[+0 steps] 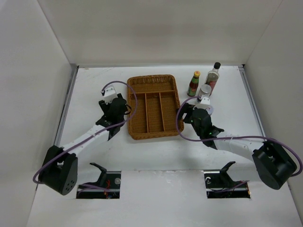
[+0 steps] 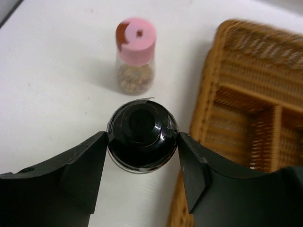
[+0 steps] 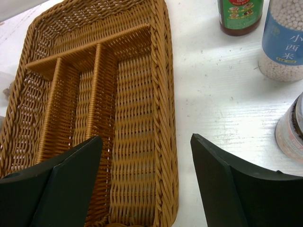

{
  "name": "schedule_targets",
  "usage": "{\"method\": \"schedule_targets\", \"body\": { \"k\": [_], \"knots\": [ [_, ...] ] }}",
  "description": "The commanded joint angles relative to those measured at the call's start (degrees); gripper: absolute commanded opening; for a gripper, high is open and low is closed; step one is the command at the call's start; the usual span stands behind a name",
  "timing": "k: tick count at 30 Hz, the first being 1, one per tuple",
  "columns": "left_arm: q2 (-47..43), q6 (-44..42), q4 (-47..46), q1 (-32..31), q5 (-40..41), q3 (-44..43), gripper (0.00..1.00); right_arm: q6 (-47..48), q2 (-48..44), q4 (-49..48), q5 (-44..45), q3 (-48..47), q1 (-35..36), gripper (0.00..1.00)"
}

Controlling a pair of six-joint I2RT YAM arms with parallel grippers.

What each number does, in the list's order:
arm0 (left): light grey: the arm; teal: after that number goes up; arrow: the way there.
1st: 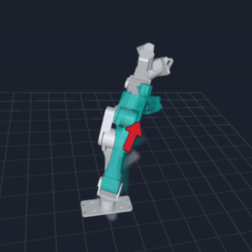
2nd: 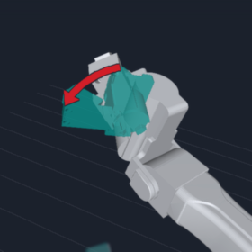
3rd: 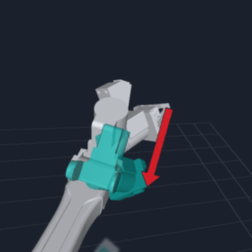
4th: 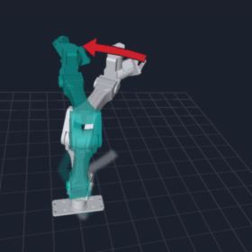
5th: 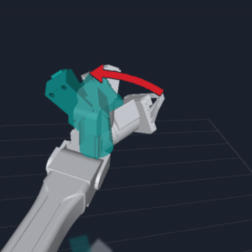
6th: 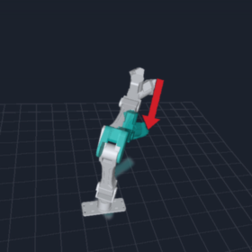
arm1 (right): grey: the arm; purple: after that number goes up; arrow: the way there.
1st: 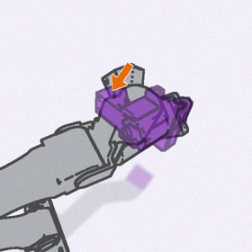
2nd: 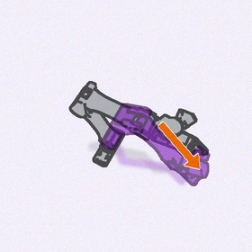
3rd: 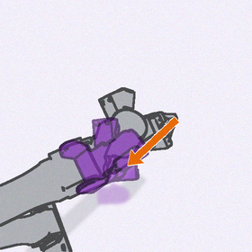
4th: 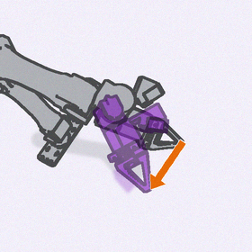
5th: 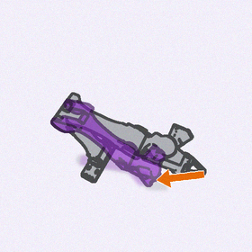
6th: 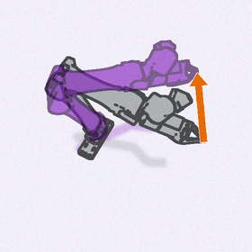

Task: Organize the condiment bottles

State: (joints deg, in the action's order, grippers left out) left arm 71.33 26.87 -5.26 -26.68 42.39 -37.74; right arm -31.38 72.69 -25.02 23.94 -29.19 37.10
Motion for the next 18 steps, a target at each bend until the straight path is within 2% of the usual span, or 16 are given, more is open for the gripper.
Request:
{"method": "schedule_targets", "body": {
  "k": [1, 4, 9, 12, 18],
  "knots": [
    [-5.8, -2.9, -4.4, -3.6, 3.8, -5.5, 0.35, 0.4, -1.8, -4.1, 0.1, -1.5, 0.1, 0.82],
    [-5.2, -4.4, -6.5, -6.6, 3.8, -8.7, 0.35, 0.3, -1.2, -3.6, -0.5, -1.8, 0.1, 0.82],
    [2.2, -5.9, -13.5, -6.5, 0.8, -14.5, 0.34, 0.0, -1.9, -4.1, -0.4, -1.3, 0.3, 0.83],
    [9.3, -6.0, -18.7, -5.4, -2.4, -20.1, 0.34, 0.6, -2.4, -4.0, 0.1, -1.5, 0.3, 0.83],
    [24.3, -7.4, -20.3, -3.3, -6.9, -33.3, 0.34, 0.7, -2.5, -3.6, -0.1, -1.7, 0.5, 0.84]
  ]
}}
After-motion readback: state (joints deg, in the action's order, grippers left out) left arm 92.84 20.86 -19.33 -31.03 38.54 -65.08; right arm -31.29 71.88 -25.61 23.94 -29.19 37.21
